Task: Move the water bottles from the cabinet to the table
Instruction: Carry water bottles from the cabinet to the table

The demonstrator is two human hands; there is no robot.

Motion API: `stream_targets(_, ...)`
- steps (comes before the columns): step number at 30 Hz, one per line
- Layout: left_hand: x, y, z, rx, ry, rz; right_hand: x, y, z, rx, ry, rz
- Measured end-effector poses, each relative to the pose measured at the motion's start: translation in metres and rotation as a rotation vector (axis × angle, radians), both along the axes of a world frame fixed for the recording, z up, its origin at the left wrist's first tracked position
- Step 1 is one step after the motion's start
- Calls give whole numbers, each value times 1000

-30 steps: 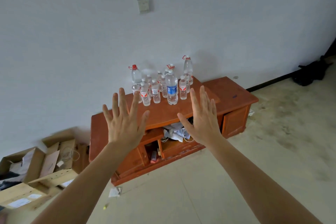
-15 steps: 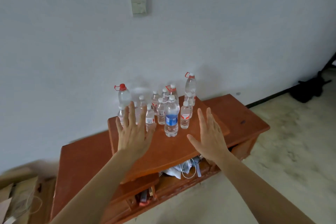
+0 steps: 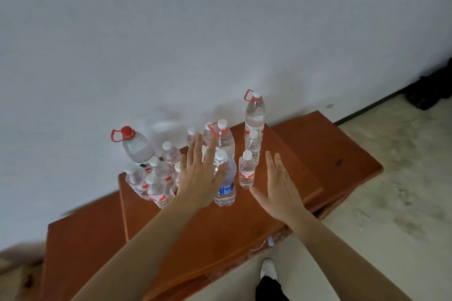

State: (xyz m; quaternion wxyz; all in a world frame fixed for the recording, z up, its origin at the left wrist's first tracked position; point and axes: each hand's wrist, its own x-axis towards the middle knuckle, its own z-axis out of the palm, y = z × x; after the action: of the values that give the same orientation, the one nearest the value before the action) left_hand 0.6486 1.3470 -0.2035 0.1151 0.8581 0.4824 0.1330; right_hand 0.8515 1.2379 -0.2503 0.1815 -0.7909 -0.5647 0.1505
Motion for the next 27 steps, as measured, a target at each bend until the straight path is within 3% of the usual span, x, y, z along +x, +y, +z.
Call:
stream_targets(9, 54, 50, -43, -229, 194, 82, 30, 79, -46, -107, 256, 444)
stream_targets(16, 34, 21, -75, -148, -165, 244, 3, 100, -90, -259, 394, 521)
stream_targets(23, -23, -3, -104, -100, -552, 454, -27, 111, -131, -336, 243, 597)
stream_targets(27, -74, -23, -125, -193, -773, 851, -59, 125, -147, -319, 27, 722)
